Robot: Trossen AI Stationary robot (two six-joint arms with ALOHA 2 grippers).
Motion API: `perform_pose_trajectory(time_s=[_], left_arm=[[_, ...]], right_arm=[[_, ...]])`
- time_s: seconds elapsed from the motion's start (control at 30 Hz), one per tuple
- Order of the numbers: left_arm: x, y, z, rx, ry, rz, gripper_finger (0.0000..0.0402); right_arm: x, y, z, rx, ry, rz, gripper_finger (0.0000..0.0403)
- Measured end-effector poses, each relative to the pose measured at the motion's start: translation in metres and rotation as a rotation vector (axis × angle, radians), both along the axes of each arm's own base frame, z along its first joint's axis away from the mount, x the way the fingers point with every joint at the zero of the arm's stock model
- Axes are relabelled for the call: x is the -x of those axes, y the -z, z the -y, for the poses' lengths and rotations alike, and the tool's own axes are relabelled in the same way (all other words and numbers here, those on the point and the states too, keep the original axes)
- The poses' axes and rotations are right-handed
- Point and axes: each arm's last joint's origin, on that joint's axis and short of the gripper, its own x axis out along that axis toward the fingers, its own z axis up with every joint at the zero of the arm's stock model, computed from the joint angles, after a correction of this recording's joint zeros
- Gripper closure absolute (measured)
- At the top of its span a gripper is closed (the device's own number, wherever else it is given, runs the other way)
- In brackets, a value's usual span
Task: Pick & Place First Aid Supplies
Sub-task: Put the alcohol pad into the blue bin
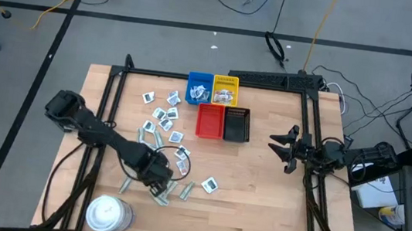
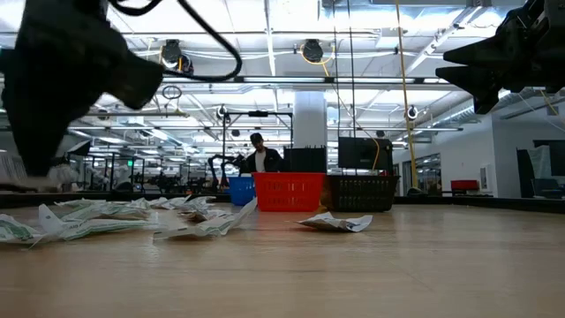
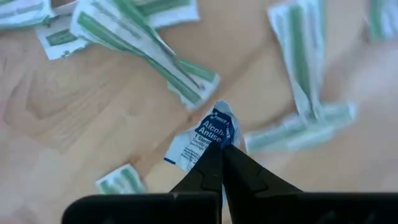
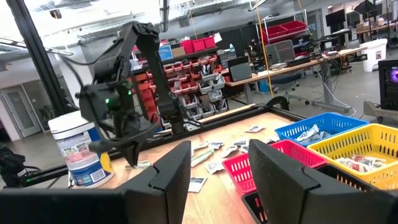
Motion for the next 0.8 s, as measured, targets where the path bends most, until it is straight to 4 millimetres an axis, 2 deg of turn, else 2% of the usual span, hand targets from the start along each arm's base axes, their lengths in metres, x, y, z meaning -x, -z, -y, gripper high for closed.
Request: perform_pose_trajectory(time_s=[0.33, 0.5, 0.63, 0.8], left_arm=[[-0.001, -0.037, -0.017, 0.019, 0.490, 0.225, 0.0400], [0.001, -0.048, -0.025, -0.012, 0.760, 0.284, 0.0400], [-0.001, -0.056, -0.034, -0.008, 0.813, 0.267, 0.0401], [-0.013, -0.070, -0.066, -0.041, 0.738, 0.275, 0.0401]], right_arm=[[0.000, 0.000, 0.000, 0.000, 0.000, -0.001, 0.0248], [0.000, 0.000, 0.000, 0.000, 0.000, 0.000, 0.0248], [0.000, 0.000, 0.000, 0.000, 0.000, 0.000, 0.0248], [0.000, 0.000, 0.000, 0.000, 0.000, 0.000, 0.0248]])
